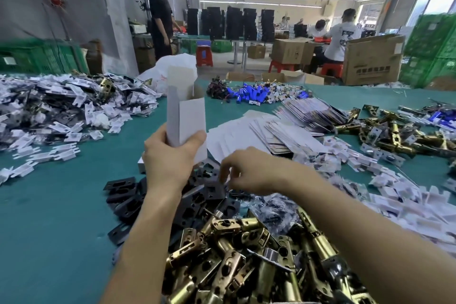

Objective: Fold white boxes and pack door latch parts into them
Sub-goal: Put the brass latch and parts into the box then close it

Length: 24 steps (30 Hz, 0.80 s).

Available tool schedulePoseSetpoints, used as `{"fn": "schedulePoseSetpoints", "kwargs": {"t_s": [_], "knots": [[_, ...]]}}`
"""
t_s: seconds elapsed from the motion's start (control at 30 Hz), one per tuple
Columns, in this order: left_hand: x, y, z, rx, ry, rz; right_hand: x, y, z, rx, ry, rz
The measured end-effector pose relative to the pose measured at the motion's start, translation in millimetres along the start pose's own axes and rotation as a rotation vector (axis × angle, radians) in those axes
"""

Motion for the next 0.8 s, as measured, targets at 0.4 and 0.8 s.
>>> {"fn": "schedulePoseSetpoints", "kwargs": {"t_s": [0.4,0.8], "knots": [[-15,20,-7,-0.078,-0.09,-0.087,-69,-9,56,-0.038,-0.205,-0.118],[-24,24,-12,-0.109,-0.182,-0.218,20,28,12,-0.043,0.091,0.114]]}}
Point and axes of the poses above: each hand's wrist, its own z-axis towards the middle knuckle, its own x-axis out of the back of the hand, y = z × x, the point moved 10 cm from there along z, towards the middle knuckle, and after that the axes turned 9 degrees about -x, right-handed, at the moved point
